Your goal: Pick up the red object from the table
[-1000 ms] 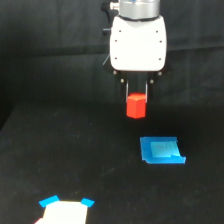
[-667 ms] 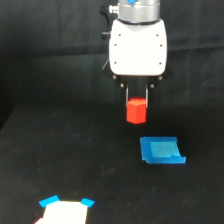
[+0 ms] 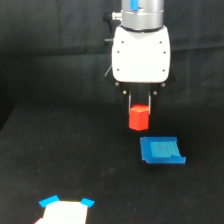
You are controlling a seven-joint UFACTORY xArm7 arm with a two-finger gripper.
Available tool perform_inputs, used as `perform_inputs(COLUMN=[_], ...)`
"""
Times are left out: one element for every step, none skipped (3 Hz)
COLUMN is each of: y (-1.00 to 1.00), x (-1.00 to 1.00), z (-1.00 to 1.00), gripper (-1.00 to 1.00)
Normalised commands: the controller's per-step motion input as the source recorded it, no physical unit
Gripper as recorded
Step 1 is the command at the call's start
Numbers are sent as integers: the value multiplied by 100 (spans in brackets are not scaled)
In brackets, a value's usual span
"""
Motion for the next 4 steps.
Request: perform_inputs(y=[100, -10, -42, -32], x=[15, -4, 5, -41], z=[17, 2, -49, 9], gripper=[-100, -100, -100, -73])
